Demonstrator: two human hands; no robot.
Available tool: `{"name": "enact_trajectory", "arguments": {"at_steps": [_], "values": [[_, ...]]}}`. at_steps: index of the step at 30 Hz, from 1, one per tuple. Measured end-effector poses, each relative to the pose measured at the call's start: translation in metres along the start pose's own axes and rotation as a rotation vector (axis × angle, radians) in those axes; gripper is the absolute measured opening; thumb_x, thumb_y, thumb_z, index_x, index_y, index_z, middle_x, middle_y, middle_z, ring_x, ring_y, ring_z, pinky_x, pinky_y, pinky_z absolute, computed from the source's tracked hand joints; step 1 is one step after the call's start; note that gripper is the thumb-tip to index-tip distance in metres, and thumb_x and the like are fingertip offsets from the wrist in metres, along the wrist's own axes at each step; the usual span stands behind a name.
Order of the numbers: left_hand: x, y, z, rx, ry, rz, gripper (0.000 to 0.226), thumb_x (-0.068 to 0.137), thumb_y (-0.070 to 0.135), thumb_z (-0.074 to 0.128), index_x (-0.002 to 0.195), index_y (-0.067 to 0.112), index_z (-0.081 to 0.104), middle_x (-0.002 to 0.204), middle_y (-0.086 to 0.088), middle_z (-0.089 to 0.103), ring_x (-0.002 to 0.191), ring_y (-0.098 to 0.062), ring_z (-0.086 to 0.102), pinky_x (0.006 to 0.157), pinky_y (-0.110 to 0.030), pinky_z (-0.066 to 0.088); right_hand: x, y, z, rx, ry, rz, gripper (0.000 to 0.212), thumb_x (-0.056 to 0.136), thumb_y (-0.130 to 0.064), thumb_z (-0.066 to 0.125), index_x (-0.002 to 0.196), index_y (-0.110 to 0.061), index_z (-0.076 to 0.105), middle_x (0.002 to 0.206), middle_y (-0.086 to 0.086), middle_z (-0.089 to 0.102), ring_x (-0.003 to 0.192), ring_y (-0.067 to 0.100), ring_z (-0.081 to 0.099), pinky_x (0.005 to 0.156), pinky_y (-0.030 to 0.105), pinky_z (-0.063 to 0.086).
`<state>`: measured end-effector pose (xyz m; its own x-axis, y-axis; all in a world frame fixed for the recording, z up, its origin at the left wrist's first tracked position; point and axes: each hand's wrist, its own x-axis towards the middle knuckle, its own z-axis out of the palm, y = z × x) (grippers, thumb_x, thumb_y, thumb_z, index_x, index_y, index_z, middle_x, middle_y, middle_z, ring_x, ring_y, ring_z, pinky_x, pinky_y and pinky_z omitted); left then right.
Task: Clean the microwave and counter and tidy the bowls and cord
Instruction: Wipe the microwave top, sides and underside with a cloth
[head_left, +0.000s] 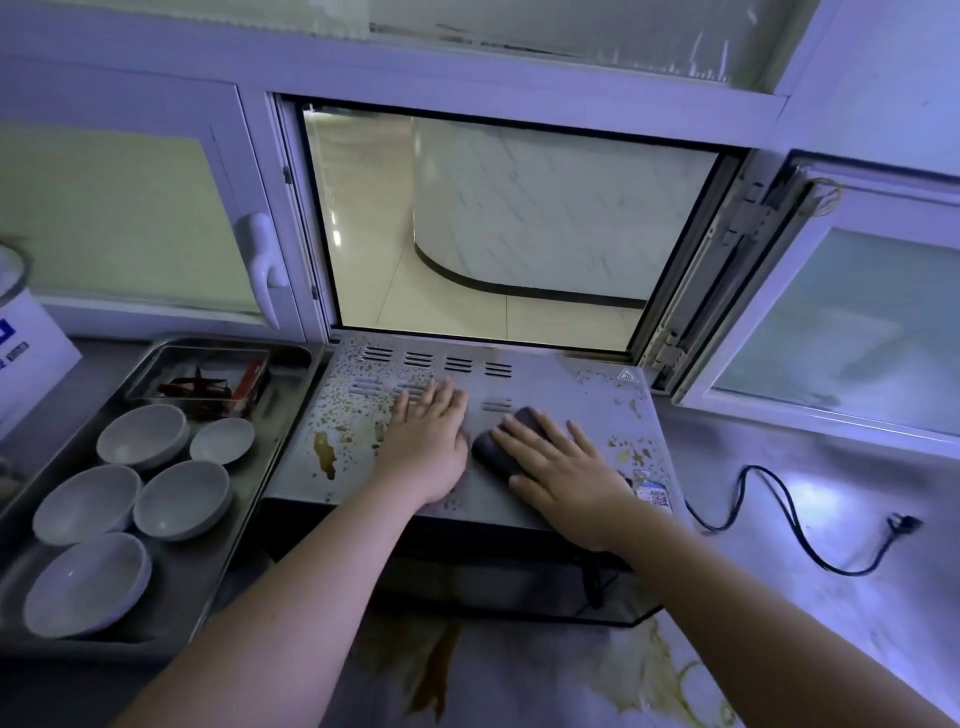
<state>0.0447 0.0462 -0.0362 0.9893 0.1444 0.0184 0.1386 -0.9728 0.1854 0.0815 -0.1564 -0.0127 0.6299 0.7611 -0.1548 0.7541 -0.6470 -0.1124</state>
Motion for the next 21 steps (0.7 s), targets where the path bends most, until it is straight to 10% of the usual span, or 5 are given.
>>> {"name": "enact_trajectory", "arguments": {"at_steps": [6,21], "values": [[0.002,-0.002,0.003,-0.034,0.014,-0.006,0.055,0.104,0.033,0.019,0.155,0.02,0.004,0.162,0.0,-0.005,0.148,-0.016,-0.008,0.12,-0.042,-0.008,-0.025,0.003,-0.004,0.016,-0.053,-0.14,0.054,0.097,-0.056,0.009,0.148,-0.048,-0.008,0.154,-0.029,-0.017,0.139,0.004,-0.031,0.113,0.031,-0.02],[0.001,0.0,0.001,-0.042,0.018,-0.024,0.056,0.103,0.033,0.022,0.155,0.016,0.01,0.163,-0.001,0.003,0.149,-0.016,-0.004,0.12,-0.043,-0.004,0.125,0.038,-0.026,0.038,0.056,0.277,0.055,0.102,-0.049,0.016,0.153,-0.036,0.0,0.161,-0.016,-0.007,0.148,0.019,-0.013,0.119,0.047,-0.005]]}}
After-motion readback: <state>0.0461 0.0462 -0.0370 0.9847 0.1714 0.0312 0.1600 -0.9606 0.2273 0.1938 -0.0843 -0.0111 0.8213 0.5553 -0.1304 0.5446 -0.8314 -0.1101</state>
